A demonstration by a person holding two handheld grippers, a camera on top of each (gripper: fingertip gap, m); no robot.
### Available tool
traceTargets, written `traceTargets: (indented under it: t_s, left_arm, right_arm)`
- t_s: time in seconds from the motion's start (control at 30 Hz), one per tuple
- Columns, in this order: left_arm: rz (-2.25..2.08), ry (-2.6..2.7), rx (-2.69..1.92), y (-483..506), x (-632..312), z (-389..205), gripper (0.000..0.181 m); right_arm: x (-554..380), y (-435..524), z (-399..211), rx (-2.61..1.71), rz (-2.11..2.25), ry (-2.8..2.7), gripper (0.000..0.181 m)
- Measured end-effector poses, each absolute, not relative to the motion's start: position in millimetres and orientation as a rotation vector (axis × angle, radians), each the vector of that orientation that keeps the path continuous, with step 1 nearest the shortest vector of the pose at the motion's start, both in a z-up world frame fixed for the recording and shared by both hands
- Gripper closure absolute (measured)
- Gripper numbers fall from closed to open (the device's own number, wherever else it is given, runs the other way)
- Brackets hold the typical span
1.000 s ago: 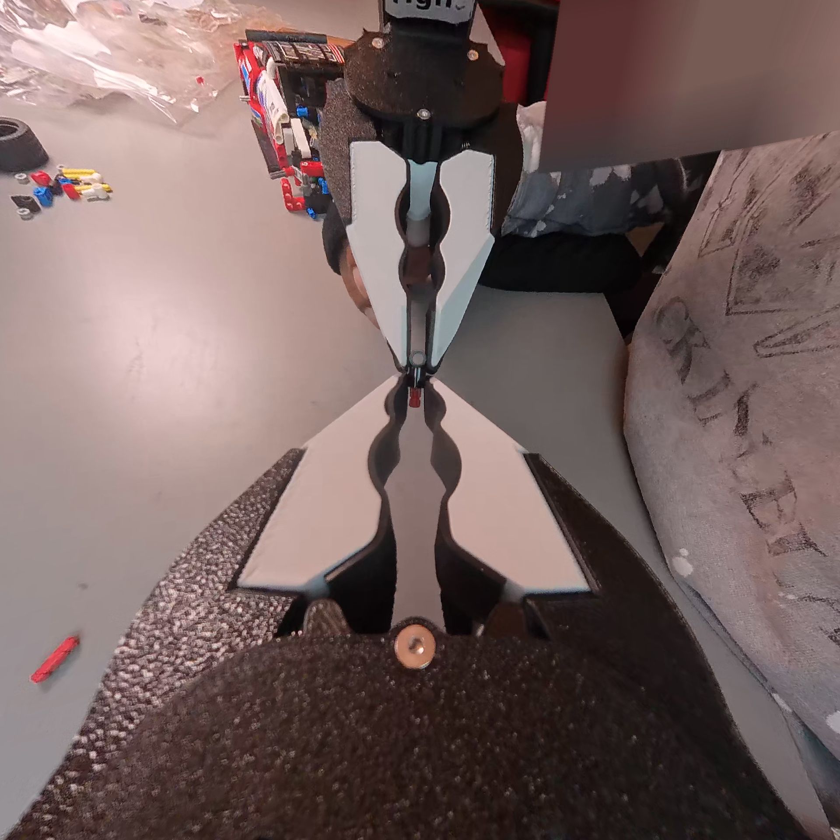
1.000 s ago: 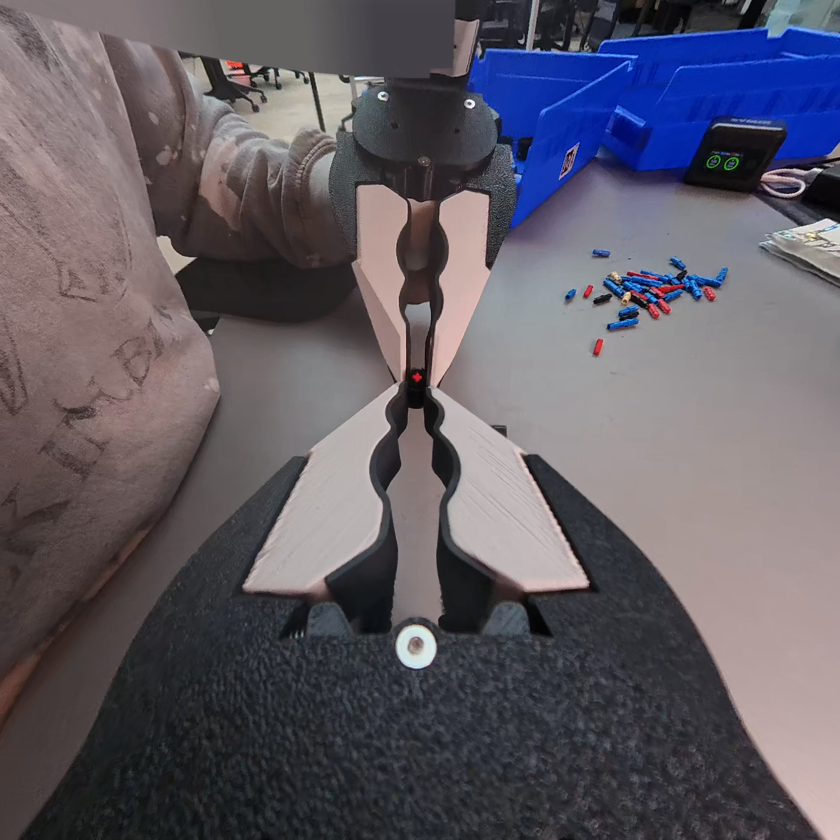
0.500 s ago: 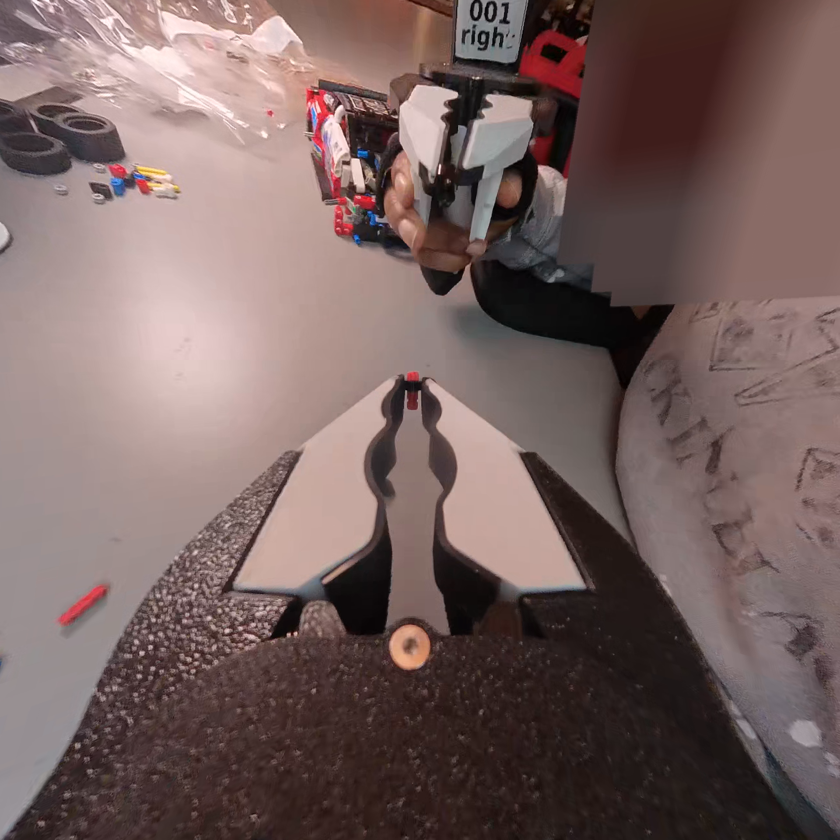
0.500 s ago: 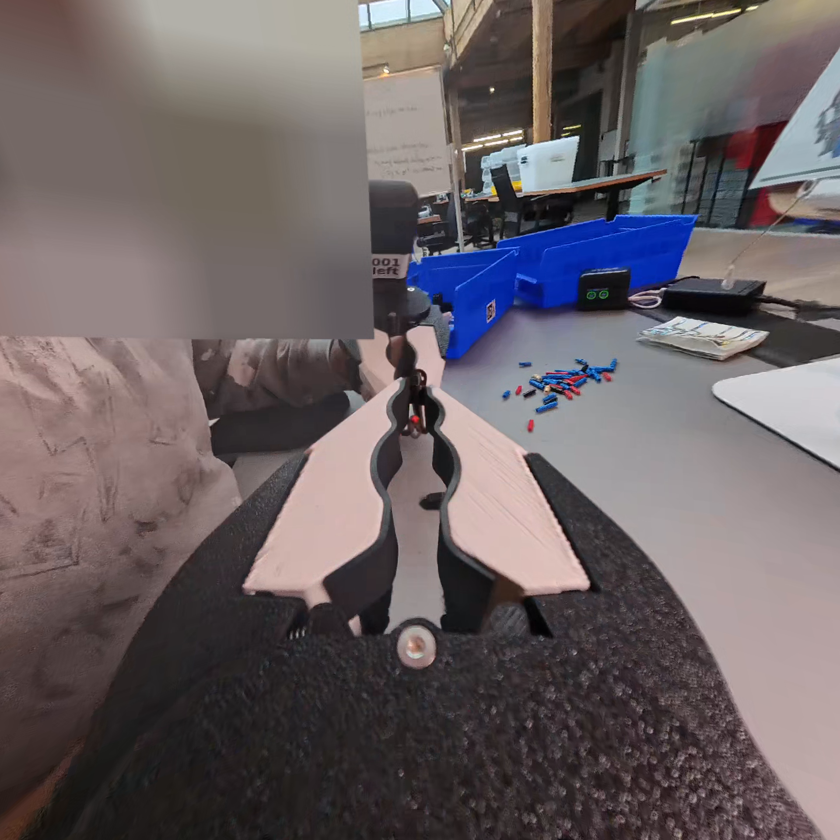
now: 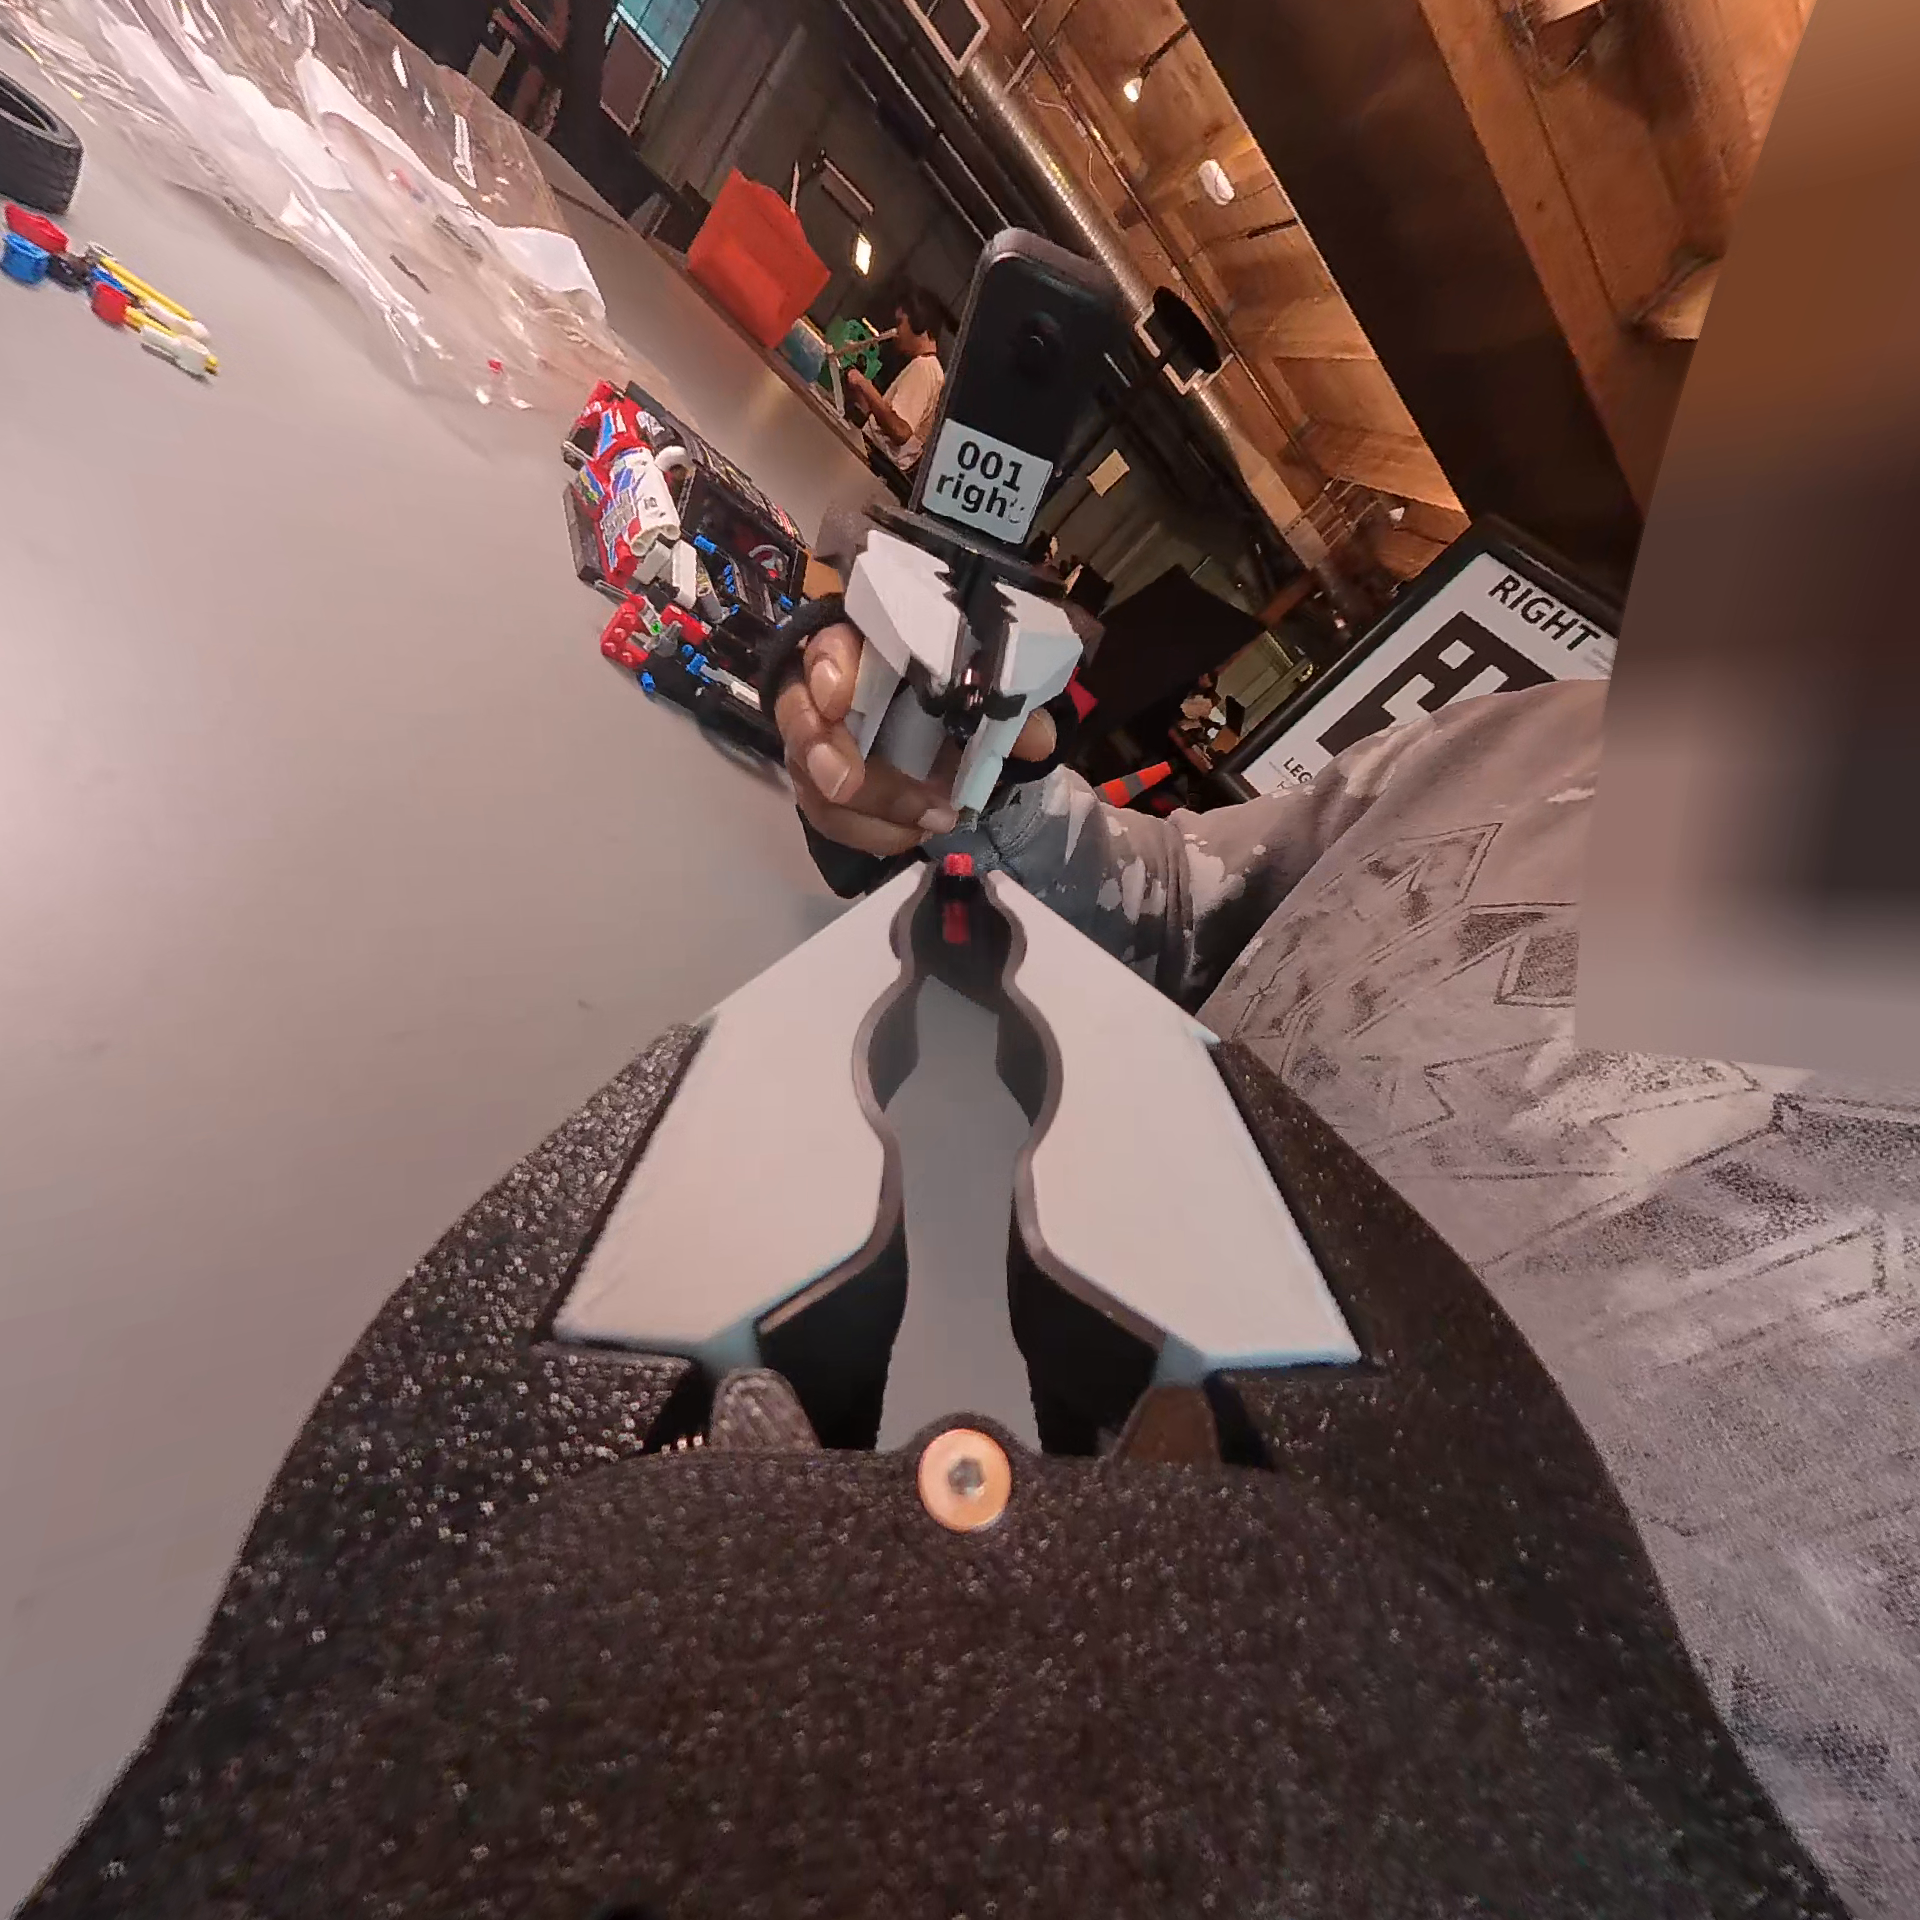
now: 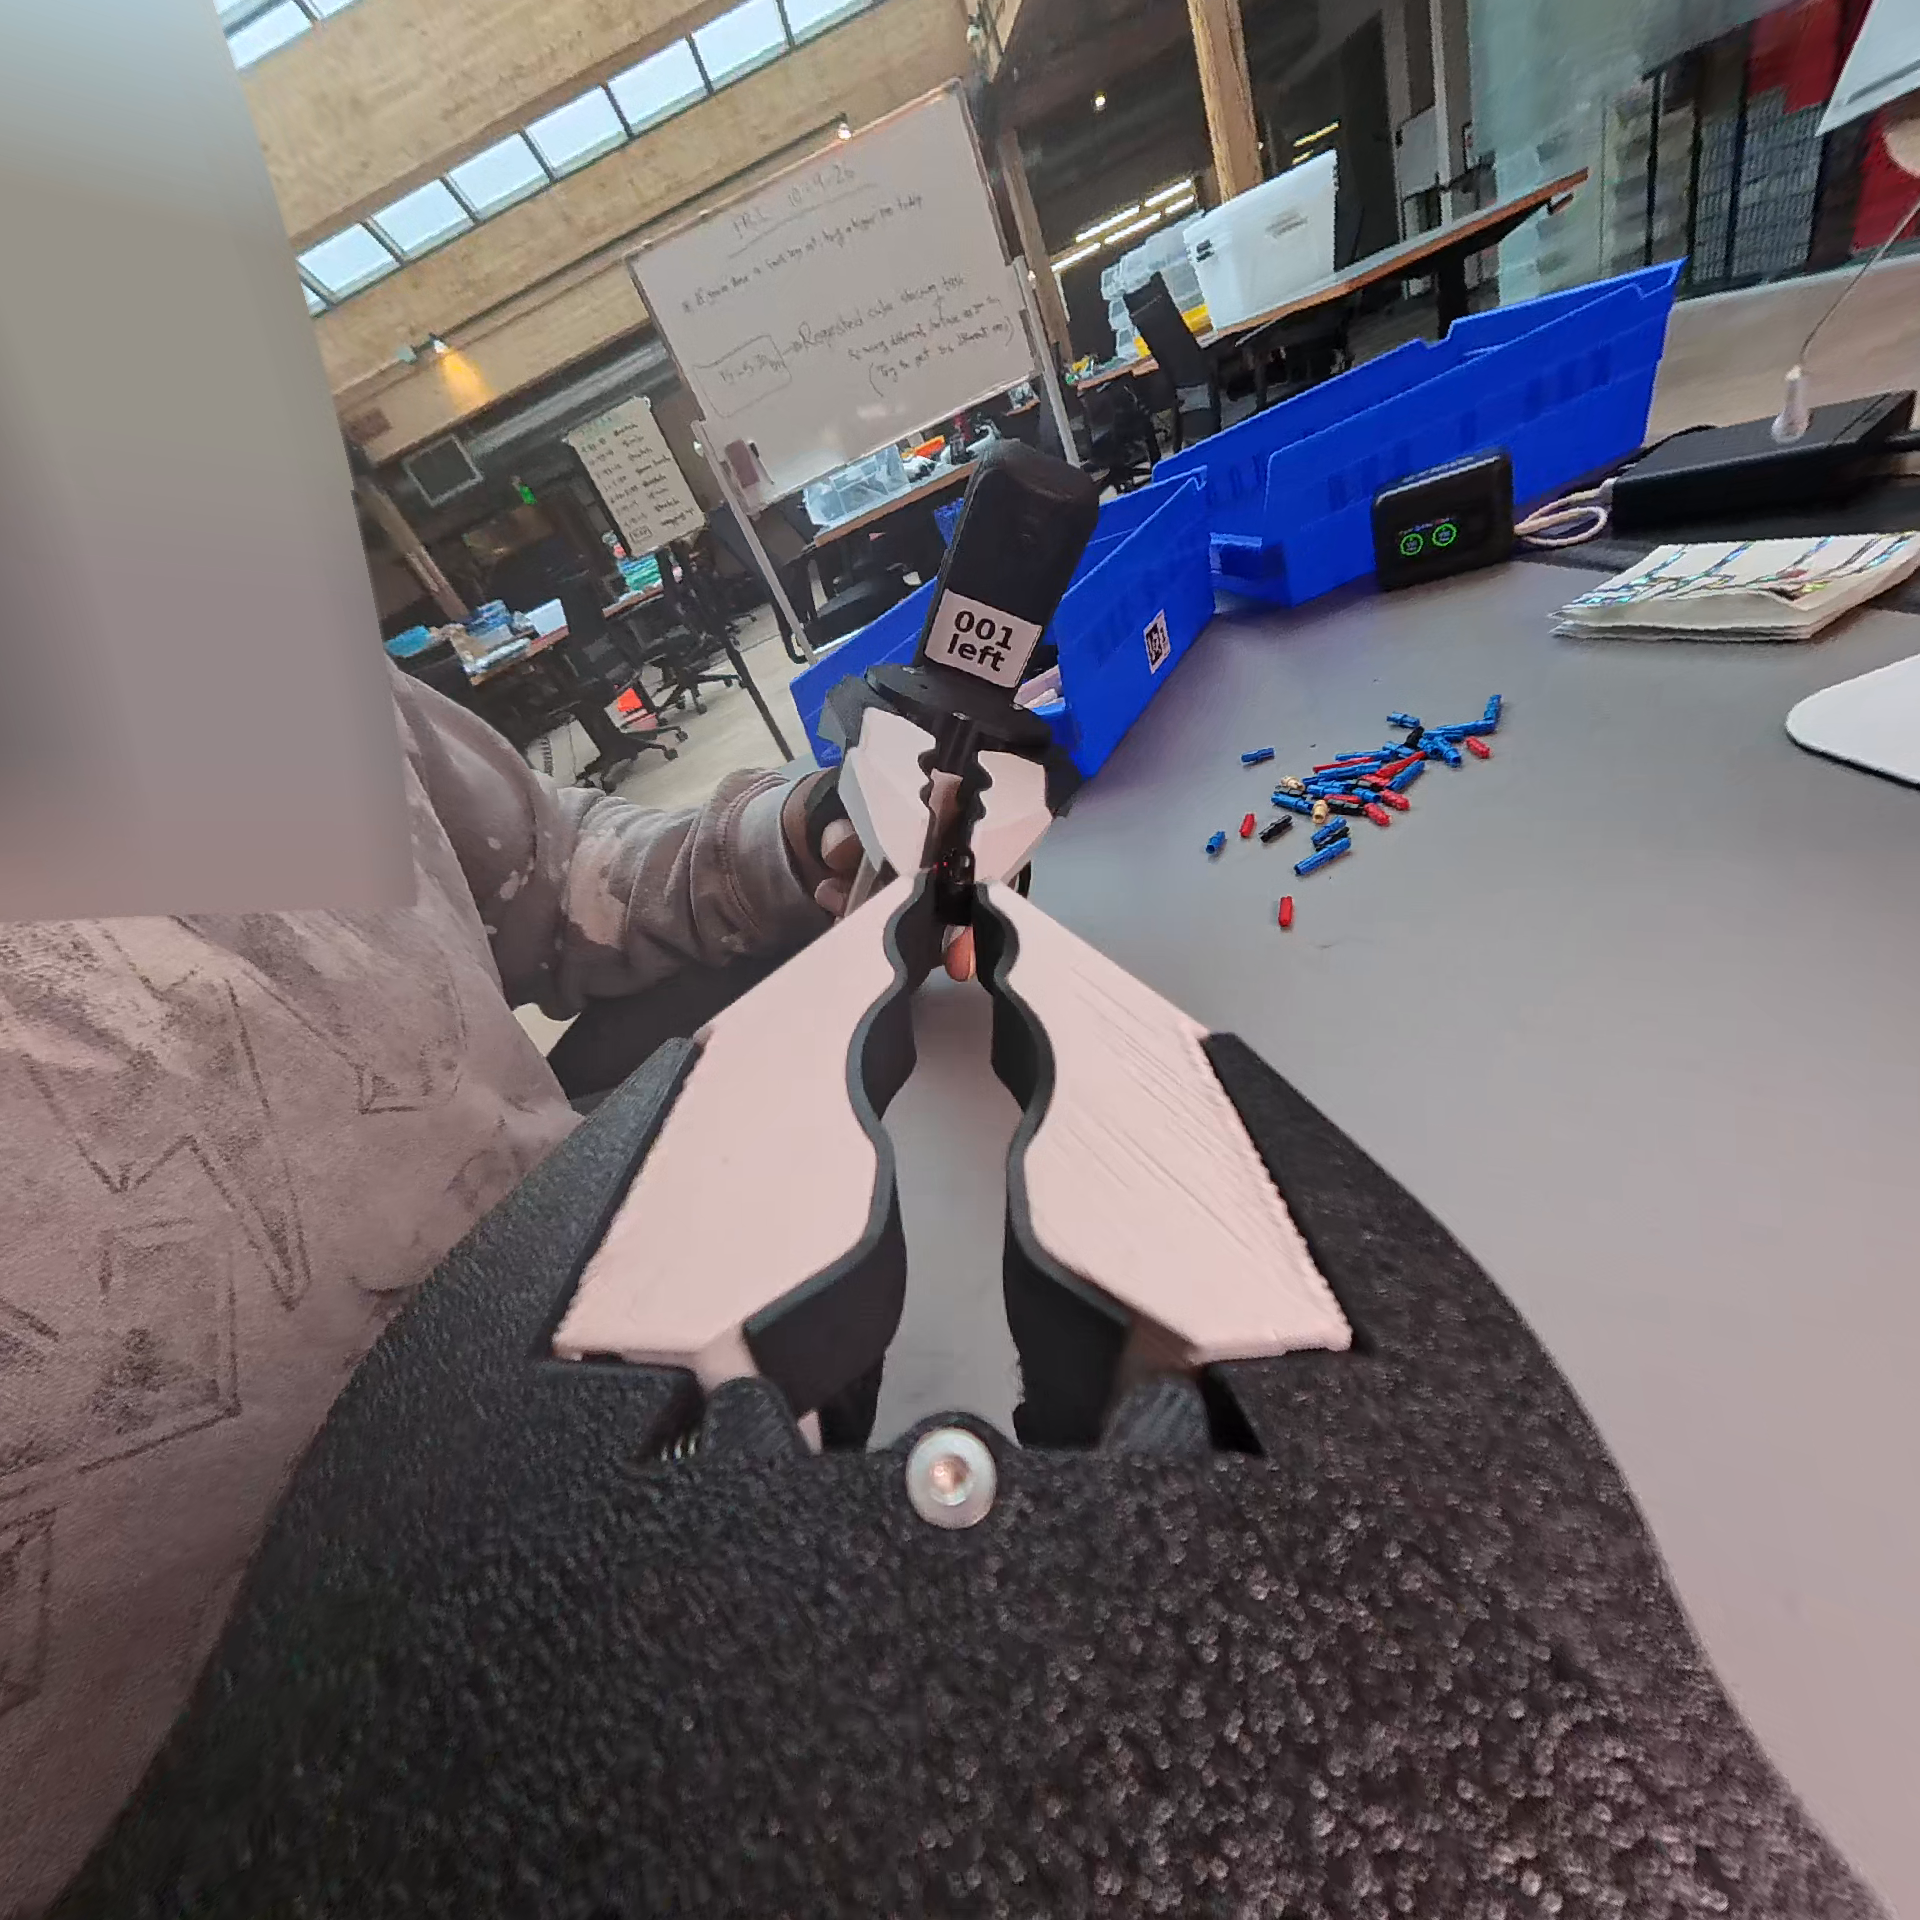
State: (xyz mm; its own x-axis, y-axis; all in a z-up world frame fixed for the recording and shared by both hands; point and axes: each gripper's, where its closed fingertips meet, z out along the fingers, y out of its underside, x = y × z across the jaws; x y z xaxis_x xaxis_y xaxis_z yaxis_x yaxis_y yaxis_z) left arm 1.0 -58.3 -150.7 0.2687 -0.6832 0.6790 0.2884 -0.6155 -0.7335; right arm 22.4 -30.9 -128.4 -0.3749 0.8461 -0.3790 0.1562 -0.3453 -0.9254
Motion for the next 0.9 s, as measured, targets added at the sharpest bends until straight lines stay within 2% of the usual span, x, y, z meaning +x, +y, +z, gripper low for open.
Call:
traceTargets:
  t_s: [0.13, 0.37, 0.57, 0.63, 0.8, 0.9]
  left_arm:
    - [-1.455, 0.379, -1.724, -58.9, 2.6, -153.1, 0.177]
    - [-1.359, 0.421, -1.787, -57.6, 8.6, -163.2, 0.165]
    - [-1.261, 0.451, -1.738, -55.5, 5.3, -153.5, 0.159]
    - [-1.131, 0.509, -1.728, -54.5, 3.9, -152.7, 0.159]
    - [-0.552, 0.765, -1.696, -50.1, -0.2, -160.1, 0.144]
    - [-0.356, 0.841, -1.643, -49.4, -0.5, -157.9, 0.147]
  right_arm:
    - [16.2, -39.3, -130.8, -1.361, 1.857, -1.361, 0.176]
    - [7.0, -44.0, -137.3, -1.461, 2.048, -1.281, 0.176]
    - [1.8, -51.1, -146.3, -1.503, 2.044, -1.320, 0.176]
    - [-0.6, -53.6, -147.6, -1.534, 2.070, -1.305, 0.176]
    - [-5.2, -56.4, -138.4, -1.639, 2.375, -1.080, 0.176]
    - [-9.6, -61.3, -145.7, -1.709, 2.412, -1.046, 0.176]
